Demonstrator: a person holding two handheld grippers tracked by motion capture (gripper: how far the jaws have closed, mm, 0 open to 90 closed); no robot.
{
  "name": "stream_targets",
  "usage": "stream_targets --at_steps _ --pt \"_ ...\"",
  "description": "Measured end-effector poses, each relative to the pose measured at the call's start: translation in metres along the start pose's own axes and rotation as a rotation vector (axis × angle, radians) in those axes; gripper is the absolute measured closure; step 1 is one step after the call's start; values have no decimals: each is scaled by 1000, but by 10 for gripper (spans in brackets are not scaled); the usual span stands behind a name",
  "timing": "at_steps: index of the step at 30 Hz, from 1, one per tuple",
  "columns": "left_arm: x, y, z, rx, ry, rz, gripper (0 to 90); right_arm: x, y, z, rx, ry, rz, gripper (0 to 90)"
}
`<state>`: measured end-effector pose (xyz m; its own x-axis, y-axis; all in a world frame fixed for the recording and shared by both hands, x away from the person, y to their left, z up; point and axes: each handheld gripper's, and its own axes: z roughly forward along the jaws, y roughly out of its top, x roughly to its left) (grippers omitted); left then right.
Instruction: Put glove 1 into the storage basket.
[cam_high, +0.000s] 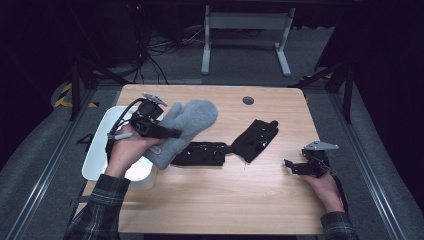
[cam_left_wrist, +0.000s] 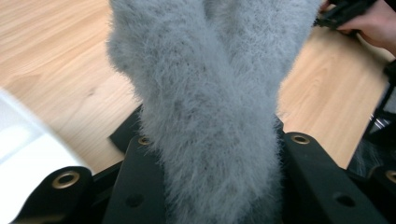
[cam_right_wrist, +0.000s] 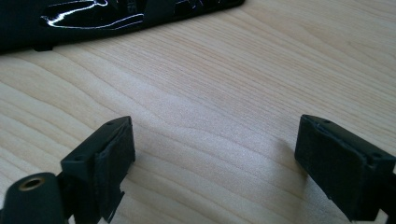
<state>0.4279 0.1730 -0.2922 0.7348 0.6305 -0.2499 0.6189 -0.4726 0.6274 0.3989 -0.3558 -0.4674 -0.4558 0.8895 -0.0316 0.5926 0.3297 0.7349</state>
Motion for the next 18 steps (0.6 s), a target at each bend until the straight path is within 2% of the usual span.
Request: stream_targets --at_steps 3,4,7,8,9,16,18 --pt "14 -9 -13 -21 21 -37 660 0 0 0 0 0 0 125" --pt "14 -9 -13 -21 21 -37 660 0 0 0 0 0 0 125" --pt "26 -17 -22 -30 48 -71 660 0 0 0 0 0 0 126" --pt "32 -22 -27 -37 70 -87 660 0 0 0 0 0 0 126" --pt "32 -22 -27 -37 70 -87 660 0 0 0 0 0 0 126" --pt "55 -44 -39 -48 115 -160 660 0 0 0 0 0 0 126" --pt "66 -53 -42 -52 135 -195 660 0 0 0 0 0 0 125"
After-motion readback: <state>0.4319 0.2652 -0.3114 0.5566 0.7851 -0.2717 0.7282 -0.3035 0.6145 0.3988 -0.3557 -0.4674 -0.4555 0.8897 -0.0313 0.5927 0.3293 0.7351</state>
